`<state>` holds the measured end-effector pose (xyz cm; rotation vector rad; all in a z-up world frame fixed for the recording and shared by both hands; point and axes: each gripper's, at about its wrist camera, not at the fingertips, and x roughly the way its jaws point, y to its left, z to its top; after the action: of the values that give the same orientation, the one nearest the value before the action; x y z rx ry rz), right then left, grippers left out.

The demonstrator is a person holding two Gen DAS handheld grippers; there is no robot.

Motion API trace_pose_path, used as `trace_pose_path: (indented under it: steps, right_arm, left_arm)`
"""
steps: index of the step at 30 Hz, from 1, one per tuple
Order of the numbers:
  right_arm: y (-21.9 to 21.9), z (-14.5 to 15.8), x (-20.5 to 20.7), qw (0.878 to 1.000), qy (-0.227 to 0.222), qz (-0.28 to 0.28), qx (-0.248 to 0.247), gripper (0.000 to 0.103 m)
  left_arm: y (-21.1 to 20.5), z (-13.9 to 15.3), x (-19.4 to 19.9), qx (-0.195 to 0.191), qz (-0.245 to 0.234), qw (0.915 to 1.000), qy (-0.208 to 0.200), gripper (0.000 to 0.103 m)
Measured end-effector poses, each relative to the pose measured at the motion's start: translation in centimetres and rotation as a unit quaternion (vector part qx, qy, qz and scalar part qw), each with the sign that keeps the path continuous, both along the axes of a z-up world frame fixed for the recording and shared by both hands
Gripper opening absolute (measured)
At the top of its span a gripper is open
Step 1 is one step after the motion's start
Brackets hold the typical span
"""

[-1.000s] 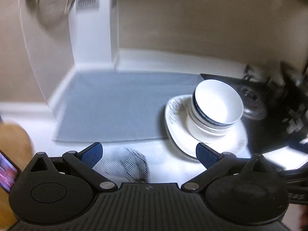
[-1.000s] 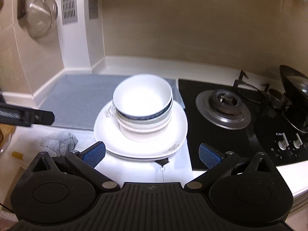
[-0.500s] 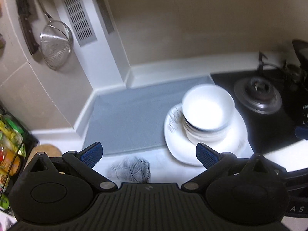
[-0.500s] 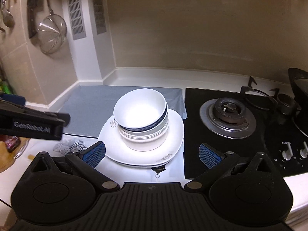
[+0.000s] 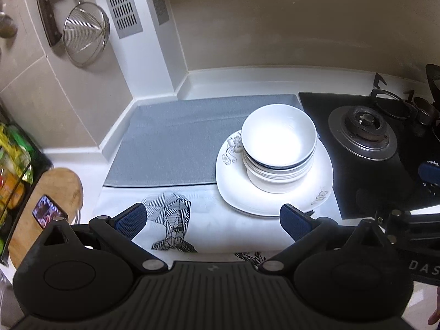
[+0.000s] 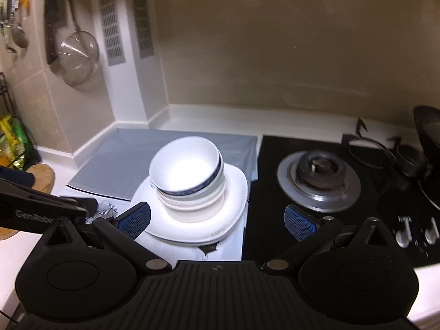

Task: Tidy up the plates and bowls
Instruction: 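Pull both grippers back from the bowls on the plate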

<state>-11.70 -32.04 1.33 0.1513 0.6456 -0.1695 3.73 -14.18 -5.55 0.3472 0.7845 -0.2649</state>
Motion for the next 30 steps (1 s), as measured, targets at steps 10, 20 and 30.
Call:
trace_pose_path:
  steps: [10,20,30]
  right_arm:
    - [-0.9,-1.2,1.3,0.997,0.032,0.051,0.048,0.103]
    - [0.3,-1.6,4.0,0.999,0.038,-0.003,0.013,0.103]
    - [0.8,-2.5,5.8,0.998,0.063,-0.022,0.022,0.103]
  left_arm:
    - [0.0,-1.4,0.8,0.007,0.017,0.9994,0.03,0.103]
    - [0.7,-2.2,4.5,0.009,-0.001,0.999,0.043,0.103]
    - [0.6,-3.0,6.5,0.011,-0.013,0.9983,0.056,0.103]
